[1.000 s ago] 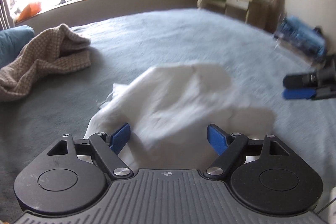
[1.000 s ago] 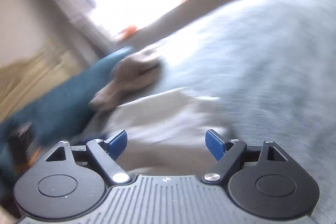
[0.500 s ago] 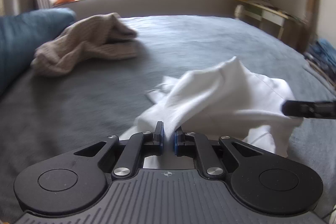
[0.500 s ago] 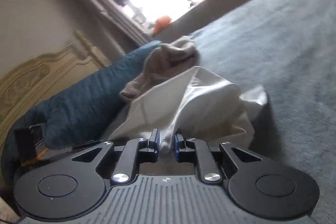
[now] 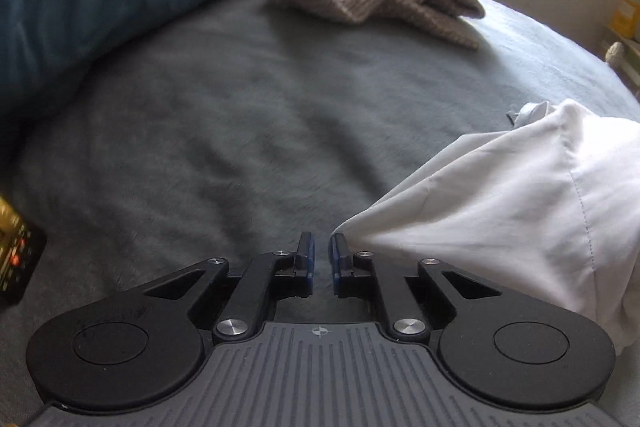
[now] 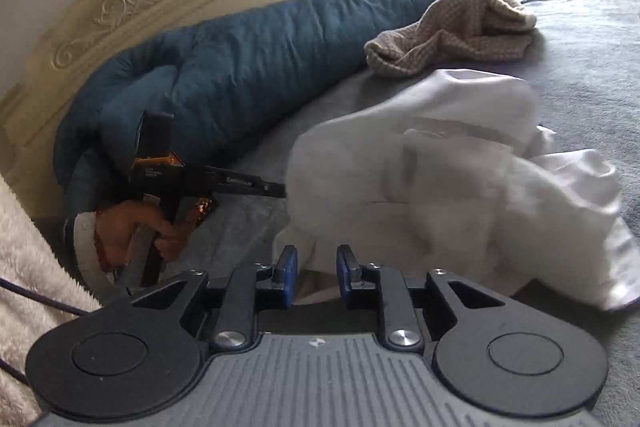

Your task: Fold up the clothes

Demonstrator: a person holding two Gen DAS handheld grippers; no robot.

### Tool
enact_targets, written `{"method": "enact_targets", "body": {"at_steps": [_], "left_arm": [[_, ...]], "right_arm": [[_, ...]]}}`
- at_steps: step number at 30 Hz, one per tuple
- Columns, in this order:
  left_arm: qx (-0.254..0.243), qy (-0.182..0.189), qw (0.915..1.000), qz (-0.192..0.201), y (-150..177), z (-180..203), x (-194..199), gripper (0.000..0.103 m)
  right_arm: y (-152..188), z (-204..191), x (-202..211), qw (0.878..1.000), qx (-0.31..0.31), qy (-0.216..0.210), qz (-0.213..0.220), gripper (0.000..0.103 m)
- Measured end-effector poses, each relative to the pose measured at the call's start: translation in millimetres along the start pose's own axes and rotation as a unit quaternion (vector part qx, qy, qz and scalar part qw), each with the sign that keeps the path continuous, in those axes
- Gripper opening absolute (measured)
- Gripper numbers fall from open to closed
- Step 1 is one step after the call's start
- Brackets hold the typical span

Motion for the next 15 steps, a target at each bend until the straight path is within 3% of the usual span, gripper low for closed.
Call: {"method": "enact_targets", "body": {"at_steps": [4,5,6,8,12,15], "left_arm": [[0.017,0.015,0.9989,0.042,-5,-19,23,0.036],[0.020,0.025,0.9977,0.059,-8,-20,31,0.041],[0.022,0.037,0.9961,0.077,-10,-21,40,0.049],[0.005,0.084,0.9906,0.107,-15,-7,58,0.064],[-0.068,0.199,0.9694,0.127,-19,46,80,0.088],[-0.142,0.242,0.9518,0.123,-13,98,82,0.094]], "right_arm": [[-1,14,24,0.998,-0.033,0.038,0.034,0.036],[-2,19,31,0.996,-0.044,0.052,0.048,0.044],[-4,24,38,0.994,-0.054,0.068,0.063,0.051],[-7,34,51,0.988,-0.072,0.101,0.091,0.055],[-11,54,57,0.979,-0.098,0.137,0.111,0.072],[-14,61,44,0.981,-0.091,0.145,0.090,0.080]]}}
Point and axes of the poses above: each gripper's, at about its wrist camera, not at the fingertips, and x roughly against the way its jaws point, z to its right, y to its underside, the point moved 1 cm from there along -x, roughly the way its jaws point, and after that the axes turned 11 degrees about -y, right-handed, at the moved point
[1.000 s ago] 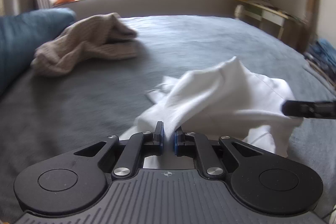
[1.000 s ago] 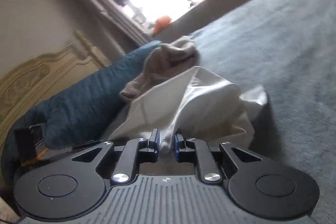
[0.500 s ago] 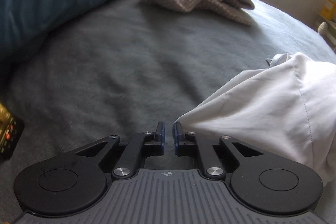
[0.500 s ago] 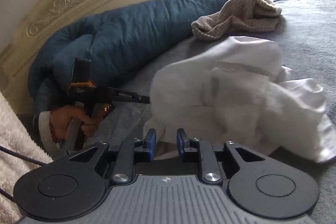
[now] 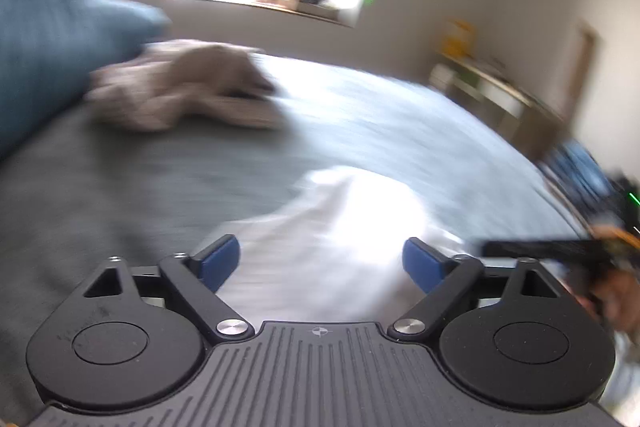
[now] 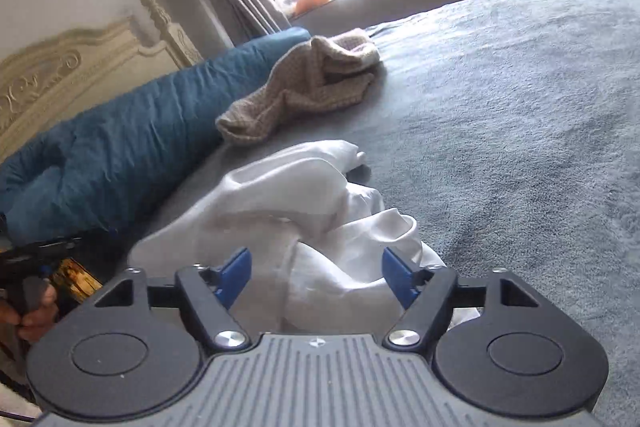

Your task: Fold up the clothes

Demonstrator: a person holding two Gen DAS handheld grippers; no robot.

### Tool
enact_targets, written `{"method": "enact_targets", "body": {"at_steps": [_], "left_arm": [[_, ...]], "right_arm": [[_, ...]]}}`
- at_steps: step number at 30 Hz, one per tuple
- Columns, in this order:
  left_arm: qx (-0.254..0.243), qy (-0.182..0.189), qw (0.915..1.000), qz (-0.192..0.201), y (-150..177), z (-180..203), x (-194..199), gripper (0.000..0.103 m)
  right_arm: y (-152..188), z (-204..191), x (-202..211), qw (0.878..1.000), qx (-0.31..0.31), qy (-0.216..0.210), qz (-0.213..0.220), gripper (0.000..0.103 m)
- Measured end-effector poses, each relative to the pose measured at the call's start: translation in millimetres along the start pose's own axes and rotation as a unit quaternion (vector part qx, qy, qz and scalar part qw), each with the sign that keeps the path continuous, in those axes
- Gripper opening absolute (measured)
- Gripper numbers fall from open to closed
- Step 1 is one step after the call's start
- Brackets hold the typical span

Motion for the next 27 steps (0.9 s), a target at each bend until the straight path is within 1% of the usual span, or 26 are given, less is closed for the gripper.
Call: {"method": "enact_targets", "body": {"at_steps": [1,2,4,5,6,7,8,9,11,12,13,16,19,21,24,26,27], "left_arm": [[-0.018,0.008,0.9998,-0.001,1,14,-7,0.094],[-0.032,0.007,0.9995,-0.001,1,25,-14,0.094],[-0.045,-0.015,0.9988,-0.010,1,36,-30,0.088],[-0.050,-0.027,0.9983,-0.015,0,41,-39,0.070],[-0.047,-0.043,0.9976,-0.027,1,43,-44,0.045],[-0.036,-0.058,0.9969,-0.040,1,40,-50,0.037],[-0.010,-0.072,0.9962,-0.048,-1,30,-53,0.013],[0.020,-0.085,0.9946,-0.055,-4,17,-56,0.001],[0.079,-0.096,0.9911,-0.046,-9,-7,-49,0.001],[0.108,-0.100,0.9882,-0.040,-11,-18,-45,0.001],[0.130,-0.105,0.9855,-0.029,-13,-29,-40,0.000],[0.173,-0.117,0.9780,0.001,-18,-52,-22,0.000],[0.210,-0.115,0.9706,0.019,-22,-71,-12,0.000],[0.231,-0.111,0.9661,0.029,-24,-82,-8,0.000],[0.244,-0.108,0.9632,0.033,-23,-89,-11,0.000],[0.250,-0.109,0.9616,0.031,-21,-90,-17,0.000],[0.253,-0.111,0.9606,0.029,-18,-93,-19,0.000]], "right_arm": [[0,0,-7,1.000,0.003,-0.001,-0.008,0.080],[0,0,-13,1.000,0.007,-0.002,-0.015,0.082],[2,-3,-24,0.999,0.013,-0.015,-0.030,0.083],[6,-4,-28,0.999,0.020,-0.015,-0.035,0.082],[9,-6,-31,0.999,0.031,-0.011,-0.040,0.068],[11,-8,-34,0.998,0.037,-0.006,-0.045,0.056],[13,-8,-37,0.998,0.041,-0.003,-0.051,0.031],[15,-8,-36,0.998,0.040,-0.006,-0.050,0.015],[17,-5,-26,0.998,0.034,-0.018,-0.039,0.005],[18,-3,-19,0.999,0.032,-0.022,-0.029,0.003],[18,-2,-12,0.999,0.030,-0.027,-0.020,0.003],[19,6,14,0.999,0.004,-0.042,0.005,0.001],[26,11,34,0.996,-0.025,-0.086,0.002,0.001],[37,6,36,0.991,-0.031,-0.125,-0.028,0.001],[66,-16,27,0.978,-0.013,-0.178,-0.110,0.001],[84,-30,17,0.966,-0.003,-0.200,-0.164,0.001],[92,-34,13,0.961,0.003,-0.203,-0.189,0.001]]}}
Point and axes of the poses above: each gripper's, at about its wrist camera, not at the fingertips, and x roughly against the way its jaws point, z to its right, y to its underside, the point moved 1 cm from there along -x, roughly the way its jaws point, and after that the axes turned 11 degrees about -y, right-handed, at the moved point
